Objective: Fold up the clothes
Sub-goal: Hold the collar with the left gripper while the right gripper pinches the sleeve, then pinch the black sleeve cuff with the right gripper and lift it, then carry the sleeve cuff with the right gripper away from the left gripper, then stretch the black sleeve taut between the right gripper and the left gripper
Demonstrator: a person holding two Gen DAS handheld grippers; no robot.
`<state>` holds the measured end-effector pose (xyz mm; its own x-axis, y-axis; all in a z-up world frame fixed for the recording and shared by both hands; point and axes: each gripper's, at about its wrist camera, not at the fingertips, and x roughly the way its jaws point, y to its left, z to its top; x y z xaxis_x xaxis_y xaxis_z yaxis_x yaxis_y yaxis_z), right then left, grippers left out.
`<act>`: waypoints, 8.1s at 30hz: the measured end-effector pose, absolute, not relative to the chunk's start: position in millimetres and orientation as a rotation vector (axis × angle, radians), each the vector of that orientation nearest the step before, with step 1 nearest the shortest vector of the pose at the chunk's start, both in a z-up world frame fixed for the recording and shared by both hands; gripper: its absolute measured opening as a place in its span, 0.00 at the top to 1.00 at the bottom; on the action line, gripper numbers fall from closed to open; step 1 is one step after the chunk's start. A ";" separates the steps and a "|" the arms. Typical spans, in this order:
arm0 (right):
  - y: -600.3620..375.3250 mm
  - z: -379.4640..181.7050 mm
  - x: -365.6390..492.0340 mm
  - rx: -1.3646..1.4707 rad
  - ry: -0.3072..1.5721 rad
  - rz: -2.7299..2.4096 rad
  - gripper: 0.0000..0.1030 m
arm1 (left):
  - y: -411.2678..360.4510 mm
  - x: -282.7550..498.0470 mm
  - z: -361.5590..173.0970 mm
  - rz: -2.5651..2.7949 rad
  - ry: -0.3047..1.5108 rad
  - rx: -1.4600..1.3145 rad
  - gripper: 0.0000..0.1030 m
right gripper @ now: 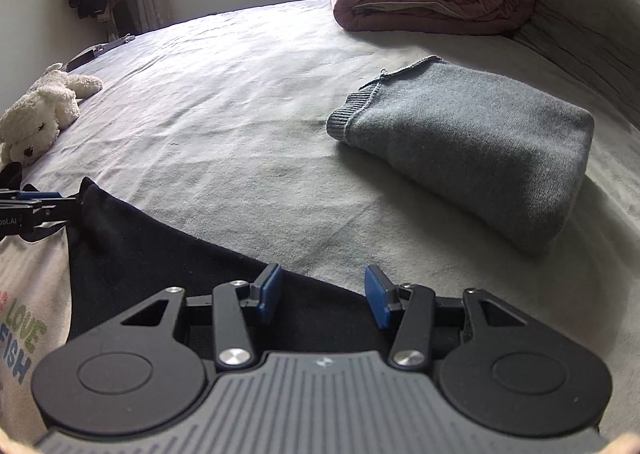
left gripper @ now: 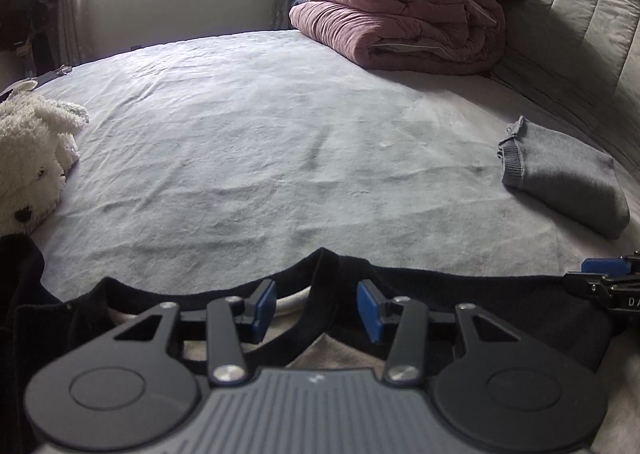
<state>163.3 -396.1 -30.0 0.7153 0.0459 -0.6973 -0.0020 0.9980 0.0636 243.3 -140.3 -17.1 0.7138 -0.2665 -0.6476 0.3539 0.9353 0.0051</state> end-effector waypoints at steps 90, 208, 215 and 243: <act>-460.1 32.9 65.2 0.162 0.789 -0.395 0.56 | -250.2 211.2 -63.1 -0.846 0.703 -0.259 0.58; -566.7 -23.7 42.6 0.221 0.545 -0.707 0.71 | -210.9 221.8 -34.4 -0.716 0.679 -0.301 0.66; -557.4 -12.2 27.9 0.511 0.587 -0.656 0.71 | -228.3 173.6 -4.1 -0.776 0.649 -0.065 0.66; -583.3 -26.2 -3.2 0.877 0.488 -0.601 0.97 | -255.3 87.6 -38.6 -0.659 0.599 0.450 0.73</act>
<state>-3.2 -583.3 -26.2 0.7331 -0.2819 -0.6189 0.6635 0.4964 0.5598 87.6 -255.3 -38.6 0.6354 -0.4311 -0.6407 0.6790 0.7070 0.1976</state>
